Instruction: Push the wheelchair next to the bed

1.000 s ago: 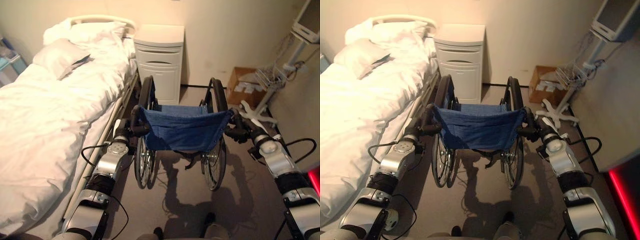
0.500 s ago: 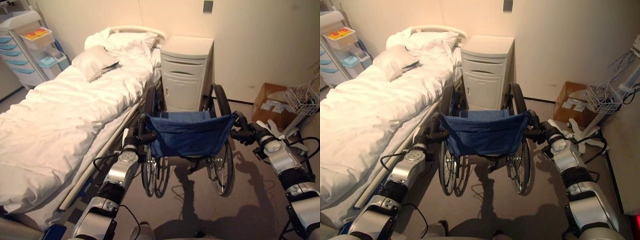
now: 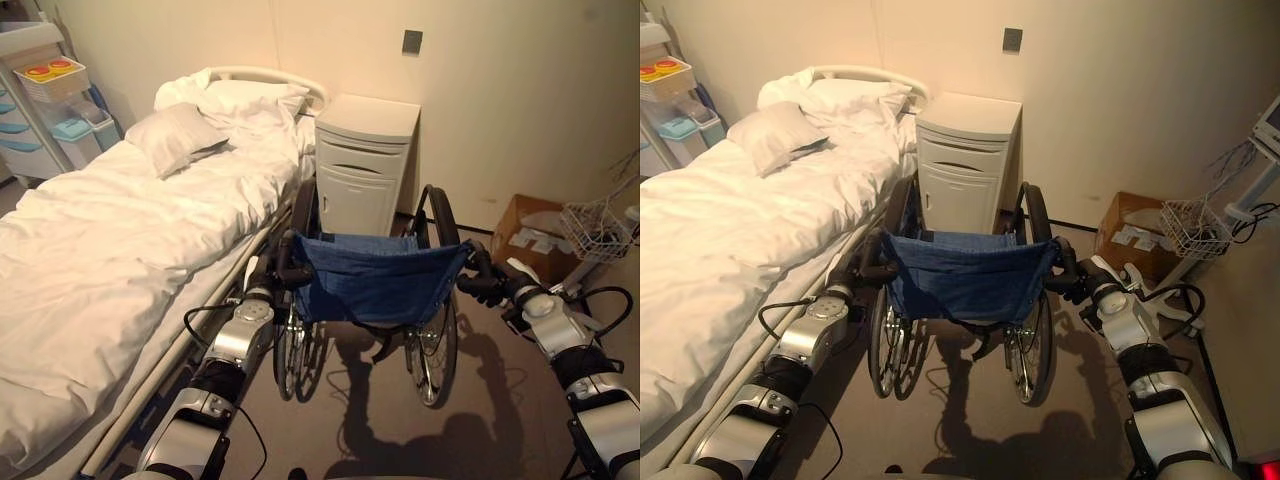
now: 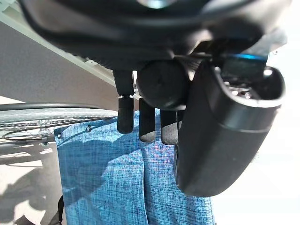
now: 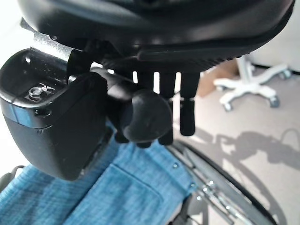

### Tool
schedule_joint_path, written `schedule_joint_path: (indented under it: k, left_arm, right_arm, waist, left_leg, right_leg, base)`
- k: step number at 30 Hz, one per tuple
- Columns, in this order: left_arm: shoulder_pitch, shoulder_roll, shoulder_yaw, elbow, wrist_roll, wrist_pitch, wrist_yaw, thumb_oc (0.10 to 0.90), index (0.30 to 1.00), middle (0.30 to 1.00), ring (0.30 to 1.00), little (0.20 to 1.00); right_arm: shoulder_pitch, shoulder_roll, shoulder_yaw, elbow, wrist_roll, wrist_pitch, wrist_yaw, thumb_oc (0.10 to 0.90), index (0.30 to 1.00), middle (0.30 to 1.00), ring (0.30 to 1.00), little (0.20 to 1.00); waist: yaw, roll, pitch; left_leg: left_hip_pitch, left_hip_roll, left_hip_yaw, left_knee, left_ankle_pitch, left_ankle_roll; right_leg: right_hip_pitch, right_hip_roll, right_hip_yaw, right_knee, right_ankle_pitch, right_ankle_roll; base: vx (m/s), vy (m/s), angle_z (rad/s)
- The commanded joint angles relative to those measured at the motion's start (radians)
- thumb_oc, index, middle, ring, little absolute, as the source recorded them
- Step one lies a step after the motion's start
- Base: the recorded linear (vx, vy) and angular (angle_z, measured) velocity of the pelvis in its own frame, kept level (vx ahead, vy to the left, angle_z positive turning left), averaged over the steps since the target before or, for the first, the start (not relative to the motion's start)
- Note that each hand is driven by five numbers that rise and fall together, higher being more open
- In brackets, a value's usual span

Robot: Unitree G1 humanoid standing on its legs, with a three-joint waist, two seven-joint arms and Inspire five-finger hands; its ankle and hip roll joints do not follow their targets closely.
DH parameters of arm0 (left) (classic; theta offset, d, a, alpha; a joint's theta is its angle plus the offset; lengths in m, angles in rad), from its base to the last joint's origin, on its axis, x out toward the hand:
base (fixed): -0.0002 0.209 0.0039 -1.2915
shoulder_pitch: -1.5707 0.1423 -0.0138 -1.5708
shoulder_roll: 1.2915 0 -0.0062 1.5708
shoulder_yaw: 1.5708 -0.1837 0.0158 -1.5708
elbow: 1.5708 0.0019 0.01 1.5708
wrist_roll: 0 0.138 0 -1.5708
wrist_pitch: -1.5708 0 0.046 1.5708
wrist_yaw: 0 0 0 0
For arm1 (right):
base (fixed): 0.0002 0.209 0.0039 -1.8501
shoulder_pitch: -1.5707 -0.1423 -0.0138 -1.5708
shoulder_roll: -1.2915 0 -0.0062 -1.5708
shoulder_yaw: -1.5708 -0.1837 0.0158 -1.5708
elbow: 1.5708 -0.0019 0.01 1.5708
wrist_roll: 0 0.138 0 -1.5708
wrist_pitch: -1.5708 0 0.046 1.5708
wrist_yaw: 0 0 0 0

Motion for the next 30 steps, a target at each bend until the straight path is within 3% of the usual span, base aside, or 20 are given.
schedule_joint_path:
  k: [1, 13, 18, 26, 29, 30]
  left_arm:
    - [0.128, 0.122, -0.053, 0.043, 0.179, -0.051, 0.009, 0.8, 0.9, 0.9, 0.9, 0.9]
    - [0.163, 0.114, -0.037, 0.022, 0.158, -0.061, 0.014, 0.8, 0.9, 0.9, 0.9, 0.9]
    - [0.193, 0.13, -0.004, -0.02, 0.113, -0.072, -0.01, 0.8, 0.9, 0.9, 0.9, 0.9]
    - [0.253, 0.238, 0.134, -0.178, -0.121, -0.005, -0.199, 0.8, 0.9, 0.9, 0.9, 0.9]
    - [0.263, 0.301, 0.189, -0.206, -0.221, 0.037, -0.287, 0.8, 0.9, 0.9, 0.9, 0.9]
    - [0.26, 0.335, 0.208, -0.205, -0.292, 0.051, -0.313, 0.8, 0.9, 0.9, 0.9, 0.9]
  right_arm:
    - [0.079, -0.01, 0.132, 0.062, -0.139, -0.024, 0.03, 0.8, 0.9, 0.9, 0.9, 0.9]
    - [0.122, -0.021, 0.096, -0.005, -0.116, -0.021, -0.02, 0.8, 0.9, 0.9, 0.9, 0.9]
    - [0.135, -0.059, 0.054, -0.127, -0.048, 0.039, 0.031, 0.8, 0.9, 0.9, 0.9, 0.9]
    - [0.167, -0.199, -0.107, -0.31, 0.093, 0.116, 0.124, 0.8, 0.9, 0.9, 0.9, 0.9]
    - [0.162, -0.246, -0.156, -0.34, 0.2, 0.149, 0.154, 0.8, 0.9, 0.9, 0.9, 0.9]
    - [0.154, -0.266, -0.173, -0.342, 0.304, 0.161, 0.152, 0.8, 0.9, 0.9, 0.9, 0.9]
  waist:
    - [0.064, 0.0, 0.091]
    - [0.05, 0.009, 0.089]
    - [0.041, 0.007, 0.095]
    - [0.02, 0.008, 0.096]
    - [0.014, 0.011, 0.092]
    - [0.012, 0.013, 0.09]
  left_leg:
    - [0.062, 0.044, 0.034, 0.02, -0.077, -0.087]
    - [0.101, 0.032, 0.032, 0.001, -0.095, -0.071]
    - [0.111, 0.03, 0.033, 0.0, -0.101, -0.068]
    - [0.132, 0.028, 0.044, -0.016, -0.102, -0.063]
    - [0.141, 0.029, 0.05, -0.023, -0.101, -0.062]
    - [0.144, 0.028, 0.053, -0.026, -0.101, -0.062]
  right_leg:
    - [-0.059, -0.036, 0.033, -0.025, 0.094, 0.005]
    - [-0.055, -0.032, 0.047, -0.008, 0.086, 0.008]
    - [-0.054, -0.029, 0.051, -0.003, 0.082, 0.004]
    - [-0.05, -0.021, 0.061, 0.0, 0.074, -0.002]
    - [-0.047, -0.017, 0.063, 0.001, 0.071, -0.003]
    - [-0.045, -0.016, 0.064, 0.0, 0.07, -0.002]
  base:
    - [0.0, 0.0, 0.0]
    - [0.02, 0.008, 0.0]
    - [0.0, 0.0, 0.0]
    - [0.0, 0.004, 0.0]
    - [0.02, 0.034, -0.02]
    - [0.02, 0.036, 0.03]
